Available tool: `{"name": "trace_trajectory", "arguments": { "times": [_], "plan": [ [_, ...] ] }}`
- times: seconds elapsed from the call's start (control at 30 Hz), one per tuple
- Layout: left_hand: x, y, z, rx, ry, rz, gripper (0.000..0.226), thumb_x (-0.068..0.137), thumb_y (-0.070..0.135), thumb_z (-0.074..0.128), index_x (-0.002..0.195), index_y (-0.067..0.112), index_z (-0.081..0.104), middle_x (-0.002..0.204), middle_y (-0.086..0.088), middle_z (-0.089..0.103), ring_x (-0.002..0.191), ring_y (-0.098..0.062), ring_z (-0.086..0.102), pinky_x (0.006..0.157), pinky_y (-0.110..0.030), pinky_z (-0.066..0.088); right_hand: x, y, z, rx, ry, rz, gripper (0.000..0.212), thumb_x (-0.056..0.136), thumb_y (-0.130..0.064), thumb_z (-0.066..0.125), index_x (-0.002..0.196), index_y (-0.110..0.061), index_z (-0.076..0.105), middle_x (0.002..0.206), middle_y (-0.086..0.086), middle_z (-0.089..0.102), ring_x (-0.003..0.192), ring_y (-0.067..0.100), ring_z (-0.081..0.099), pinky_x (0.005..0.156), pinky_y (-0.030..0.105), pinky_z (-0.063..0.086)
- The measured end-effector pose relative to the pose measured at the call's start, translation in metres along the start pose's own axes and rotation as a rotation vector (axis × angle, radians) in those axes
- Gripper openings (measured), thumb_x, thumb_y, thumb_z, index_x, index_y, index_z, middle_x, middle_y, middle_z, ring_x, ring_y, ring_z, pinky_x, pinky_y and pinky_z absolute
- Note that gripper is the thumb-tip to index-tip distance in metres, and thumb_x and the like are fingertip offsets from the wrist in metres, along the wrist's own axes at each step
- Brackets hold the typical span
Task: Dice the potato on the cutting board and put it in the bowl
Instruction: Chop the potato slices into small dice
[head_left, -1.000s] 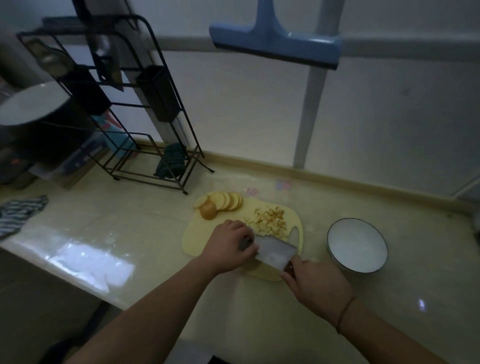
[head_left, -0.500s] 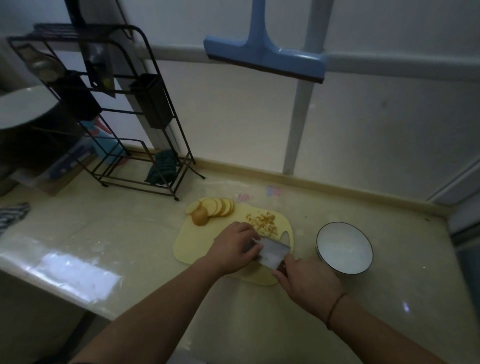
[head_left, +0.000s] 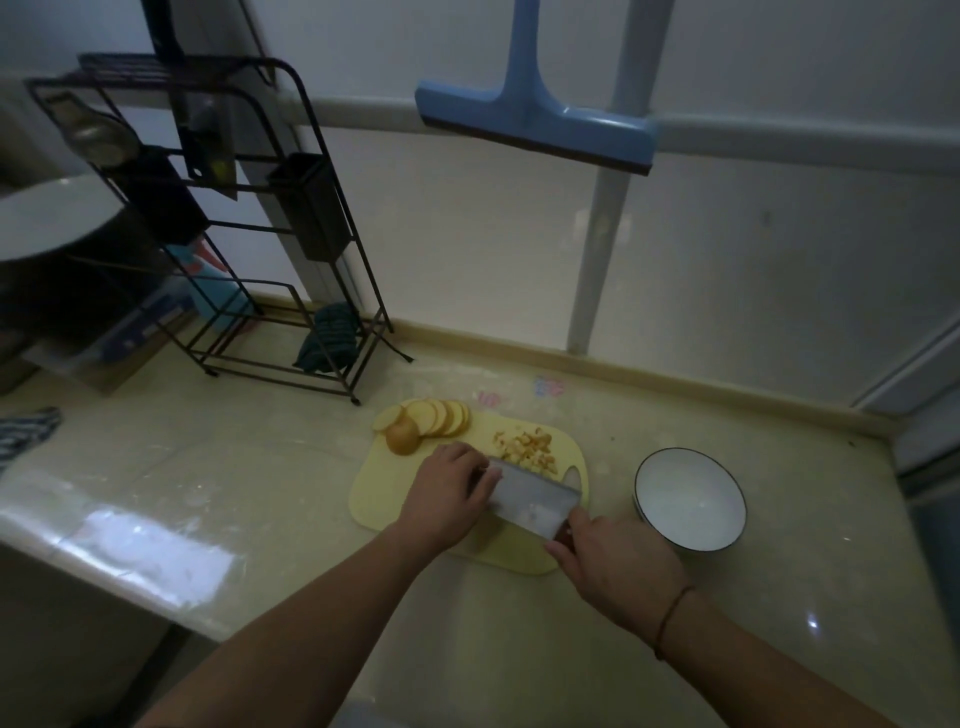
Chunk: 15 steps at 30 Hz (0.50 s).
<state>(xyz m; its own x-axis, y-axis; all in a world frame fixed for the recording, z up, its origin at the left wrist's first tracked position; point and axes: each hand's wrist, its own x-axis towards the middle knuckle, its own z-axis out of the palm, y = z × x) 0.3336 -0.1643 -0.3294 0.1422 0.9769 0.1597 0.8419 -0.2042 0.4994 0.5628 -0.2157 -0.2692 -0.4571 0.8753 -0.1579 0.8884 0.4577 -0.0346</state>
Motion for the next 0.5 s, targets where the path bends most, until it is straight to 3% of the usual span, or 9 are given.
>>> {"name": "trace_trajectory", "arguments": {
  "times": [0.1,0.2,0.3,0.37,0.43,0.5],
  "plan": [
    [0.003,0.001,-0.002,-0.056,-0.081,0.039,0.048,0.097,0.05,0.043,0.098,0.011,0.072,0.096,-0.004,0.067,0.091,-0.023,0.06,0.083,-0.039,0.047,-0.002,-0.002,-0.005,0.001,0.011,0.014,0.049,0.101,-0.057,0.021,0.119,-0.018,0.045,0.107,0.005,0.066,0.089,0.025,0.065,0.059,0.033,0.034],
    [0.004,0.009,-0.007,-0.106,-0.158,0.059,0.054,0.097,0.051,0.041,0.113,0.008,0.07,0.117,-0.008,0.067,0.107,-0.021,0.056,0.095,-0.034,0.043,-0.004,-0.002,-0.006,0.01,0.045,0.031,0.049,0.101,-0.056,0.022,0.118,-0.018,0.047,0.103,0.005,0.067,0.085,0.025,0.066,0.059,0.033,0.035],
    [0.006,0.004,-0.011,-0.108,-0.13,-0.016,0.04,0.101,0.038,0.053,0.126,0.01,0.067,0.137,-0.006,0.06,0.128,-0.021,0.049,0.109,-0.027,0.03,-0.005,0.0,-0.001,-0.05,0.04,0.02,0.051,0.093,-0.054,0.031,0.084,-0.015,0.063,0.059,0.003,0.063,0.043,0.019,0.058,0.042,0.025,0.023],
    [0.014,-0.007,-0.018,-0.085,-0.116,-0.075,0.036,0.1,0.029,0.059,0.13,0.01,0.064,0.139,-0.007,0.057,0.133,-0.023,0.047,0.111,-0.027,0.028,-0.004,0.004,0.007,-0.086,0.106,0.016,0.05,0.085,-0.055,0.034,0.064,-0.02,0.061,0.041,0.002,0.051,0.027,0.015,0.044,0.035,0.023,0.016],
    [0.031,-0.022,-0.028,0.013,-0.127,-0.094,0.043,0.094,0.025,0.065,0.134,0.009,0.06,0.141,-0.009,0.055,0.134,-0.026,0.045,0.113,-0.032,0.03,-0.007,0.008,0.014,-0.034,0.081,0.02,0.05,0.089,-0.057,0.031,0.069,-0.021,0.06,0.047,0.002,0.055,0.032,0.015,0.049,0.035,0.025,0.021],
    [0.054,-0.032,-0.04,0.167,-0.198,-0.086,0.054,0.089,0.025,0.067,0.139,0.011,0.054,0.146,-0.009,0.049,0.135,-0.028,0.042,0.112,-0.036,0.032,-0.012,0.011,0.016,0.008,0.118,0.007,0.052,0.095,-0.06,0.021,0.095,-0.022,0.057,0.076,0.001,0.067,0.058,0.019,0.064,0.047,0.03,0.034]
  ]
}}
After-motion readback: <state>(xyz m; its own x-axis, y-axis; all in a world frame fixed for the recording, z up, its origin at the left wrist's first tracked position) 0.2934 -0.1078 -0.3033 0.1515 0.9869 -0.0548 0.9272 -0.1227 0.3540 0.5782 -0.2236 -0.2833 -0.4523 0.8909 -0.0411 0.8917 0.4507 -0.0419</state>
